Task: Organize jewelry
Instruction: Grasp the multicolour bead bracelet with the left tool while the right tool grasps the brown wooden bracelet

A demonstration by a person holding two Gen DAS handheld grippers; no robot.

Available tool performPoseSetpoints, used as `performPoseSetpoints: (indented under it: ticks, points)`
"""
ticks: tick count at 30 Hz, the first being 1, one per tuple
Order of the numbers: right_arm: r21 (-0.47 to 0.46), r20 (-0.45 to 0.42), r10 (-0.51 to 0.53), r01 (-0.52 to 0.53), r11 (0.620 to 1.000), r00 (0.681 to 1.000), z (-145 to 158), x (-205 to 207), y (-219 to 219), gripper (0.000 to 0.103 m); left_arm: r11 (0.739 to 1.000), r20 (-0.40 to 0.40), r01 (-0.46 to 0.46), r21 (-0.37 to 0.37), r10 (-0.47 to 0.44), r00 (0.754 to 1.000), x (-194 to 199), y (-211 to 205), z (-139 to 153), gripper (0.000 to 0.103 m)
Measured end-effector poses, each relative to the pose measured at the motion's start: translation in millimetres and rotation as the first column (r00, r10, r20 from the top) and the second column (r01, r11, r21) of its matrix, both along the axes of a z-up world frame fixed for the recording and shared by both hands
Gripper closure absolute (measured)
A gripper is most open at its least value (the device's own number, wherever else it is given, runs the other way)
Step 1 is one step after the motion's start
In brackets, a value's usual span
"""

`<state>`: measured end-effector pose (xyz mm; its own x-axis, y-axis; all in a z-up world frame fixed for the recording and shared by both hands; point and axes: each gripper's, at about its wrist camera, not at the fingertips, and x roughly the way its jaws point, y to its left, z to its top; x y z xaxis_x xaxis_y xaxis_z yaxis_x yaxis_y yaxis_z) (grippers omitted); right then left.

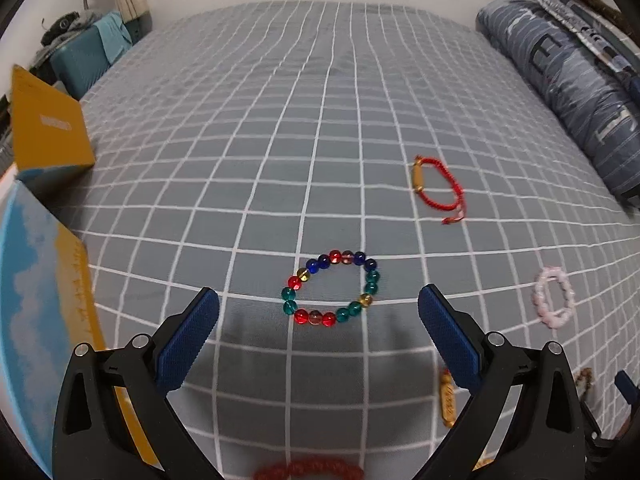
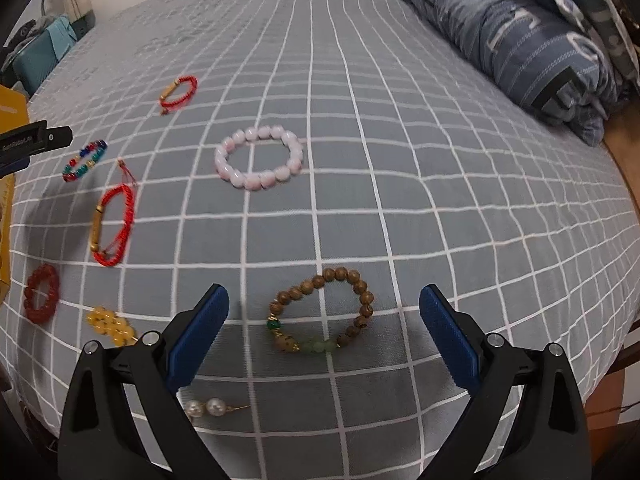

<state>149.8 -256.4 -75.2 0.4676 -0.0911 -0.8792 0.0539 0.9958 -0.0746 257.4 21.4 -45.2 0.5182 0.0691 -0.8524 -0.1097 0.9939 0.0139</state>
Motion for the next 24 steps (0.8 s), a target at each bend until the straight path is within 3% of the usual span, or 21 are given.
performPoseSetpoints:
  ticks: [12,16,24]
  points:
    - [0.053,-0.089,-0.024,0.028,0.998,0.996,-35.8,17.5,-11.8,0.011,0.998,-0.068,-0.006,0.058,0.01,0.998,28.7,4.4,-43.3,0.006]
    - [0.071,-0.093,-0.035,0.041,0.997,0.995,-39.3,19.8,-13.5,0.013,0.999,-0.082,-0.001,0.044,0.005,0.997,34.1,9.1,-50.8,0.006]
    - [0.068,-0.088,-0.033,0.039,0.997,0.996,-38.1,19.0,-11.1,0.036,0.999,-0.084,-0.006,0.035,0.009,0.996,30.3,6.0,-51.3,0.01]
